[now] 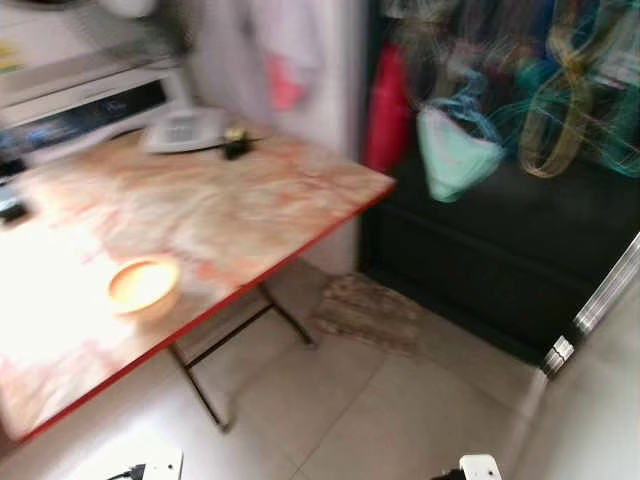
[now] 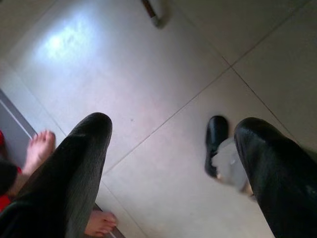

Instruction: Restocking fridge

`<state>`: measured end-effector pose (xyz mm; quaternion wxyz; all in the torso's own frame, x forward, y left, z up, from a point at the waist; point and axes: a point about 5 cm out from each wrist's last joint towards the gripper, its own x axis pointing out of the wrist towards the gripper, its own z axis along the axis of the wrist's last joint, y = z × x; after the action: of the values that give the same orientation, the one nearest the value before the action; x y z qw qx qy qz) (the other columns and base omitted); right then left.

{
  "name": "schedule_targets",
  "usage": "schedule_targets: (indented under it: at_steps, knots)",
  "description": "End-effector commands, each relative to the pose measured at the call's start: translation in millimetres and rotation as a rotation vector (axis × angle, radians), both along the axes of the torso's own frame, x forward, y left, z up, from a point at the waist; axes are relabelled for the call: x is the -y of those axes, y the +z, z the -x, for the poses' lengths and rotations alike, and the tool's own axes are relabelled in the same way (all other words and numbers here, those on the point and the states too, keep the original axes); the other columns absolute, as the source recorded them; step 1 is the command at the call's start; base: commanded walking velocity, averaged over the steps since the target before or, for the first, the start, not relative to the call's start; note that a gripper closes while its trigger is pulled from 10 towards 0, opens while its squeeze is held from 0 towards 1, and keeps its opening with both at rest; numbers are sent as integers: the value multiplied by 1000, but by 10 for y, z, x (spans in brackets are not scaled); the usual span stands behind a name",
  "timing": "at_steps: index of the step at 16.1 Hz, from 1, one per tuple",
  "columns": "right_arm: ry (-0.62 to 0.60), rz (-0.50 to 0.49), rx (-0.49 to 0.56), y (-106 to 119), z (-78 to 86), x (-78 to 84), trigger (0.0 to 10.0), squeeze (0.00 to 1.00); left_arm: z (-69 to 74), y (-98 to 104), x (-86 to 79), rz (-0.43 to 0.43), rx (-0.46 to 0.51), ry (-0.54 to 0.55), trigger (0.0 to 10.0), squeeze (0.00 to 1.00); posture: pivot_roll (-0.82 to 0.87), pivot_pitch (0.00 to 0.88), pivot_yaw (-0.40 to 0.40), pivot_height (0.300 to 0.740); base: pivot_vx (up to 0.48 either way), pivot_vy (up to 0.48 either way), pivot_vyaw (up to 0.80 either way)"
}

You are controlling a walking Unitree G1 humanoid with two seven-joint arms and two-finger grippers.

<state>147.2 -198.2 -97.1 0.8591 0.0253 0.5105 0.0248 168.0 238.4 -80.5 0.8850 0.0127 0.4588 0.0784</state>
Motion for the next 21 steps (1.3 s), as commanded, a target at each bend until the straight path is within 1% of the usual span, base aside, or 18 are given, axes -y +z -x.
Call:
schedule_targets:
  at_steps: [1,2,3,6,7,8,9,11,15,16,17,18,19,20,21]
  knots:
    - [8,-16,20,17,-68,-68,10000,0,41,-10,-36,-8,-15,1,10000,0,-53,0,16,740,0,0,800]
    - [8,-16,19,17,-69,-69,10000,0,42,-10,-36,-8,-15,0,10000,0,-53,0,16,740,0,0,800]
    - [32,-10,23,23,-83,-73,10000,0,-19,40,-108,-17,22,32,10000,0,-36,0,8,740,0,0,800]
    - [39,-11,25,24,-87,-83,10000,0,-90,82,-130,-21,50,33,10000,0,-36,0,15,740,0,0,800]
    - [39,-12,26,24,-88,-88,10000,0,-159,124,-145,-24,80,31,10000,0,-34,0,18,740,0,0,800]
    - [40,-12,26,24,-89,-91,10000,0,-188,144,-161,-26,92,36,10000,0,-34,0,18,740,0,0,800]
    - [40,-13,25,23,-90,-96,10000,0,-202,157,-178,-30,97,39,10000,0,-29,0,21,740,0,0,800]
    - [43,-15,24,21,-89,-109,10000,0,-181,153,-194,-36,98,44,10000,0,-28,0,30,740,0,0,800]
    - [61,-21,20,14,-76,-133,10000,0,-222,235,-333,-80,152,70,10000,0,-22,0,47,740,0,0,756]
    - [46,-27,16,8,-64,-138,10000,0,-241,275,-389,-100,185,88,10000,0,-23,0,51,740,0,0,0]
    - [42,-29,15,5,-58,-141,10000,0,-291,332,-421,-108,242,102,10000,0,-23,0,53,740,0,0,0]
    - [38,-29,17,3,-50,-141,10000,0,-386,388,-345,-125,325,94,10000,0,-21,0,53,740,0,0,0]
    - [36,-29,15,0,-43,-140,10000,0,-459,413,-224,-145,377,89,10000,0,-16,0,54,740,0,0,0]
    - [37,-28,13,-2,-38,-139,10000,0,-535,469,-147,-161,441,78,10000,0,-11,0,52,740,0,0,0]
    - [39,-29,10,-4,-31,-137,10000,0,-670,607,-45,-213,558,30,10000,0,-9,0,51,740,0,0,0]
